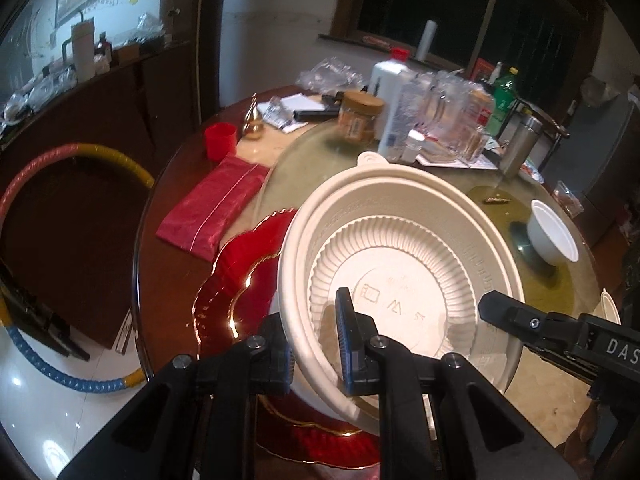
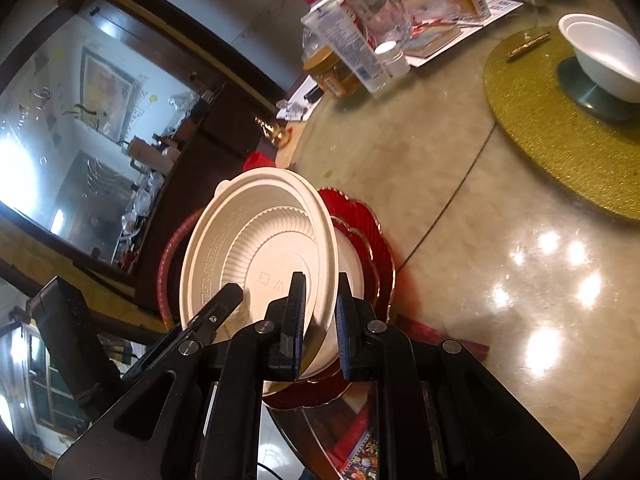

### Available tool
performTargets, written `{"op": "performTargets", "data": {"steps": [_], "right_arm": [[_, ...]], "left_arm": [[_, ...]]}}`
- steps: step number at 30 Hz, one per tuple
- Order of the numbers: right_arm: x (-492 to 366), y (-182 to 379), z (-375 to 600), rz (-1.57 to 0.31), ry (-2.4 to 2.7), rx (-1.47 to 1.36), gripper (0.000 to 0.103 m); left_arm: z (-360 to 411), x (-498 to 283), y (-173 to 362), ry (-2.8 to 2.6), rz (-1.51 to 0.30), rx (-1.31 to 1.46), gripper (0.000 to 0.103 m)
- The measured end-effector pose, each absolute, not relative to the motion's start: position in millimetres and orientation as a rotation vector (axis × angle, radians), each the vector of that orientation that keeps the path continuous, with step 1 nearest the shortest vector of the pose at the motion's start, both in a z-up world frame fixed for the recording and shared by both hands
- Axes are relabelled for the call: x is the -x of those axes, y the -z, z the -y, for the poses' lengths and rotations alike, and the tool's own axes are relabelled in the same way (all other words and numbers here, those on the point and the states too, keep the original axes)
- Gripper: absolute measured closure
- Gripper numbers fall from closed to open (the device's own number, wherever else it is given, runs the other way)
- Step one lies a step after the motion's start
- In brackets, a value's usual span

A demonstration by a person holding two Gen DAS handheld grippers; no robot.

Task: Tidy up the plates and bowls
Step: 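Carry the beige bowl with both tools over the red plate stack, then lower the beige bowl onto the stack and open both tools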

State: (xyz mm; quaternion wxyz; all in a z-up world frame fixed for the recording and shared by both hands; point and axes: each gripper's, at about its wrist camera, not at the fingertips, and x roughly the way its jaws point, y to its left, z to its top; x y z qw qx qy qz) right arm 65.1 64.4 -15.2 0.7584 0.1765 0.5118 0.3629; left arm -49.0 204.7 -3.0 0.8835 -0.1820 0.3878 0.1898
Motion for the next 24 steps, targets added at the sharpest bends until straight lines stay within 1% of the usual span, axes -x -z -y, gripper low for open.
{"op": "performTargets", "data": {"steps": [14, 24], "right_arm": [[-70, 35, -84, -1.169, -0.781, -0.349, 0.089], [-67, 33, -84, -1.170, -0.785, -0.346, 0.089]], "left_arm": [[-218, 52, 19, -0.417, -0.847, 0.391, 0.087], [-216, 54, 19, -0.420, -0.853, 0.387, 0.087]]}}
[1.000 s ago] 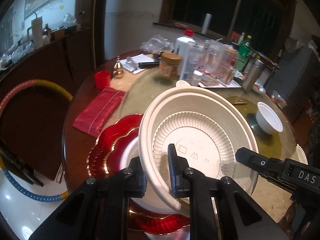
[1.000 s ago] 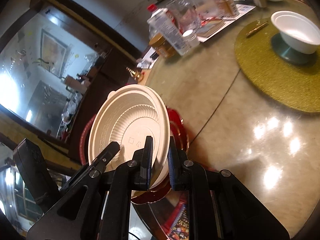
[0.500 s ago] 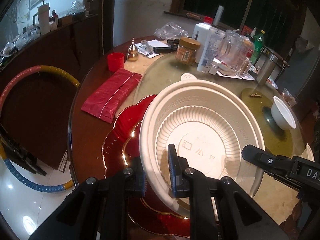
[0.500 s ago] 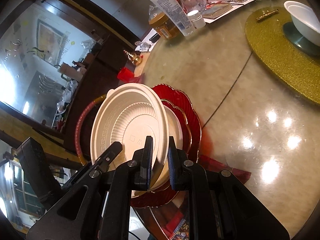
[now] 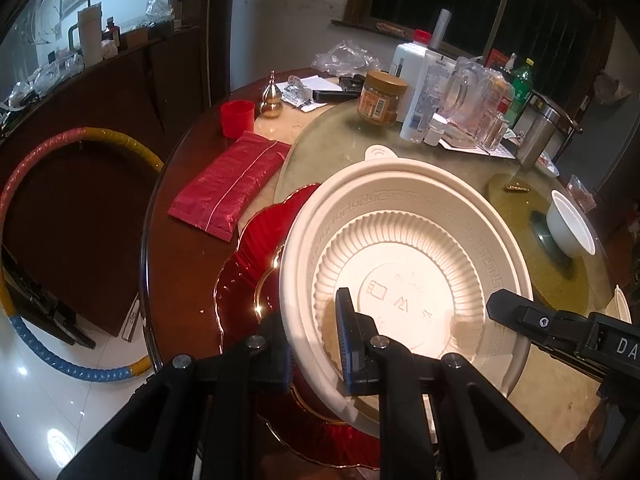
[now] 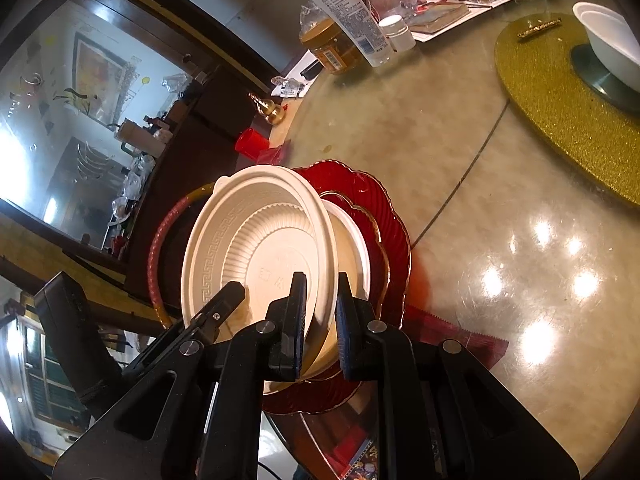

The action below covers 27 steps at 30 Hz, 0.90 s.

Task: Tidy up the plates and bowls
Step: 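Lower the beige bowl onto the stack and open both tools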

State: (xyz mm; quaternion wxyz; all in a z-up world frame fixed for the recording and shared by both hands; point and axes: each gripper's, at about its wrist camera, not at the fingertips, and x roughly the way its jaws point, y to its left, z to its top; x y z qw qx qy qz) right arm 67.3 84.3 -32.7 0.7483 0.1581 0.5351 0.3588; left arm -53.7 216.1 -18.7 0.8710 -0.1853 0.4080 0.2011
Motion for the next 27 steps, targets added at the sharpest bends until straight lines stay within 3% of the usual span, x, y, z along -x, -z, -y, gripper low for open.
{"op": "performTargets", "data": {"steps": [12, 15, 17, 19, 25, 26, 27], "right_arm": [[-64, 33, -89, -1.177, -0.789, -0.316, 0.089], [-63, 31, -89, -1.171, -0.781, -0.301, 0.089], [-62, 28, -89, -1.155, -0.771, -0.285, 0.088], [-62, 26, -87, -1.146, -0.766, -0.287, 0.088], [-62, 21, -84, -1.120, -0.755, -0.279, 0.087], [-62, 20, -83, -1.115, -0.751, -0.279, 0.084], [-62, 20, -82, -1.111, -0.748, -0.282, 0.072]], "left_arm": [[-221, 59, 19, -0.438, -0.850, 0.402, 0.086], [-223, 61, 17, -0.444, -0.846, 0.419, 0.072], [-224, 63, 14, -0.458, -0.825, 0.426, 0.057], [-227, 67, 11, -0.477, -0.800, 0.432, 0.051], [-230, 74, 2, -0.504, -0.742, 0.456, 0.047], [-230, 75, 1, -0.506, -0.734, 0.459, 0.045], [-230, 76, -1, -0.507, -0.725, 0.459, 0.044]]}}
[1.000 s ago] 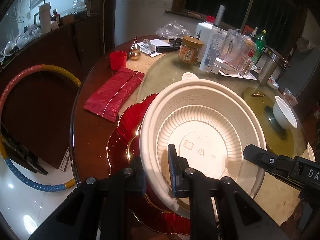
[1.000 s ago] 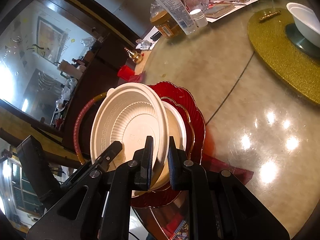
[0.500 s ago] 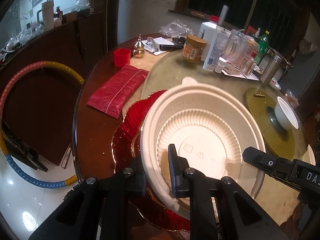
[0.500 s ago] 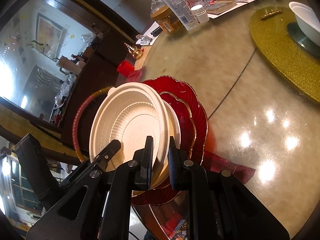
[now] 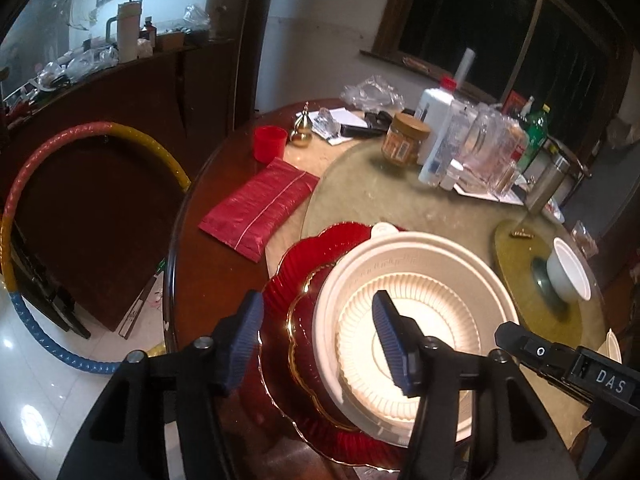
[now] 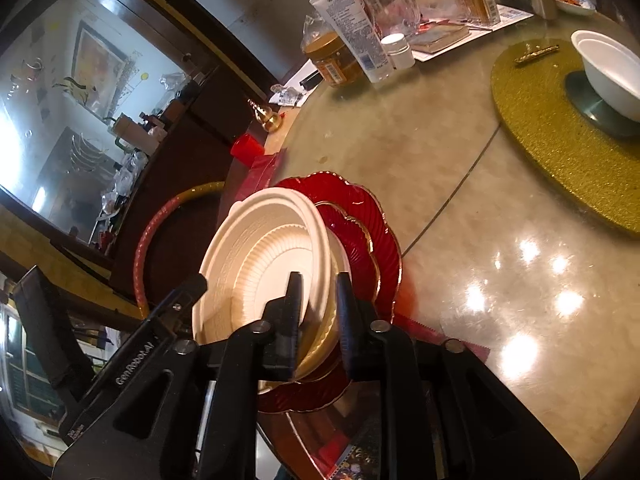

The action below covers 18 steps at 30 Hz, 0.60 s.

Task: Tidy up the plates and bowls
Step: 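Lower the beige bowl onto the stack and open both tools, then move both tools to the large white foam bowl on the lazy susan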

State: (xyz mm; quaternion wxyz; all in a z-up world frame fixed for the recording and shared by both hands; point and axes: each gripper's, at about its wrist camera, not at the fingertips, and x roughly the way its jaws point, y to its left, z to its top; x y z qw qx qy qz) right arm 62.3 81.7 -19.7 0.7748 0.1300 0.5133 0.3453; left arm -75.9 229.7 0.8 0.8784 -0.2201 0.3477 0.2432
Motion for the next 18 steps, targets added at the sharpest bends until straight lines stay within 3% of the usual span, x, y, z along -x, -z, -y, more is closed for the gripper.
{"op": "performTargets", "data": {"steps": [1, 2, 6, 10, 14, 16, 18], "right_arm": [[-62, 19, -79, -1.105, -0.749, -0.292, 0.060], [-63, 18, -77, -1.099, -0.751, -0.301, 0.057], [-63, 14, -66, -1.071, -0.761, -0.343, 0.056], [-64, 9, -51, -1.029, -0.762, -0.393, 0.030], [-64, 5, -30, -0.986, -0.743, -0.408, 0.029], [-62, 1, -20, -0.955, -0.715, -0.387, 0.020], [-61, -4, -6, -0.909, -0.668, -0.363, 0.017]], "left_arm": [[-229, 76, -2, -0.510, -0.721, 0.454, 0.043], [-227, 76, -3, -0.516, -0.717, 0.444, 0.042], [-219, 73, -8, -0.536, -0.707, 0.403, 0.036], [-211, 75, -15, -0.583, -0.668, 0.351, 0.023], [-200, 76, -27, -0.597, -0.623, 0.317, 0.022], [-190, 72, -35, -0.573, -0.604, 0.302, 0.022], [-176, 67, -44, -0.538, -0.586, 0.273, 0.021]]}}
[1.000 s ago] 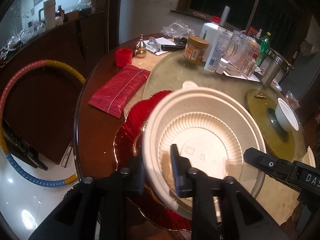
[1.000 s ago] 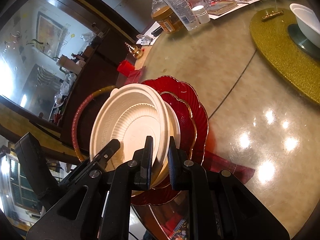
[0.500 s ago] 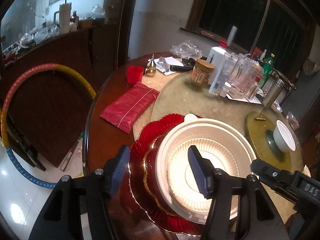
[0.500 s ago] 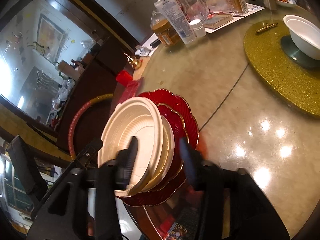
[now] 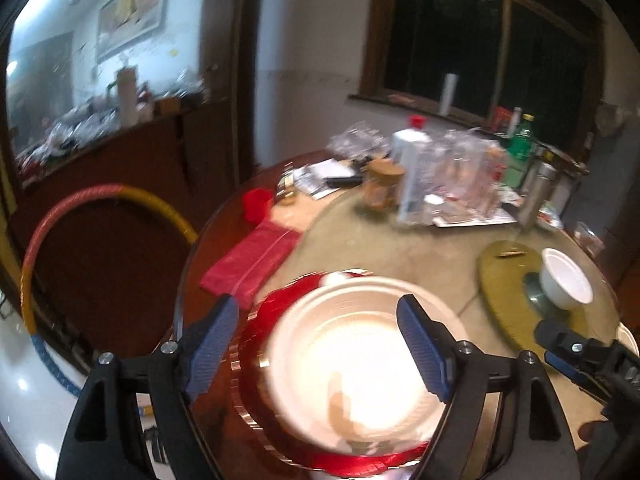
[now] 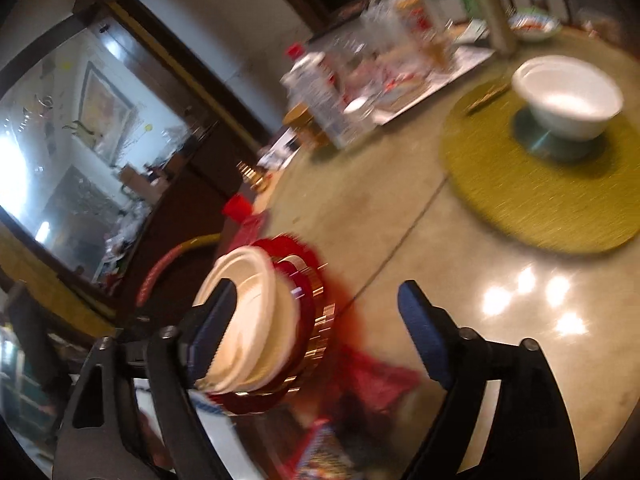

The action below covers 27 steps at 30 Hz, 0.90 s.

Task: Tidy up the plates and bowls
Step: 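Move both tools to the large white foam bowl on the lazy susan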

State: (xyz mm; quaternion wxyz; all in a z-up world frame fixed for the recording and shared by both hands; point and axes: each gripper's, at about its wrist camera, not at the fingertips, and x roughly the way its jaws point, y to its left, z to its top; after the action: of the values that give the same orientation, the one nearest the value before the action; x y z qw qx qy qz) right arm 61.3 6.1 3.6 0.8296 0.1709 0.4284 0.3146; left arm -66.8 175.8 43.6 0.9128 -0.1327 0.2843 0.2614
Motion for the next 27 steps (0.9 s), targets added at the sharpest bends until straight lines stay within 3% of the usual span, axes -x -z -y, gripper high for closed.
{"op": "performTargets", "data": {"steps": [11, 27], "right_arm": [[-59, -14, 83, -0.777, -0.416, -0.305, 0.016], [-73, 10, 190, -0.826, -0.098, -0.285, 0.016]], "left_arm": [[-73, 18, -56, -0.293, -0.609, 0.132, 0.020], [10, -59, -6, -0.117, -0.775, 0.116, 0.020]]}}
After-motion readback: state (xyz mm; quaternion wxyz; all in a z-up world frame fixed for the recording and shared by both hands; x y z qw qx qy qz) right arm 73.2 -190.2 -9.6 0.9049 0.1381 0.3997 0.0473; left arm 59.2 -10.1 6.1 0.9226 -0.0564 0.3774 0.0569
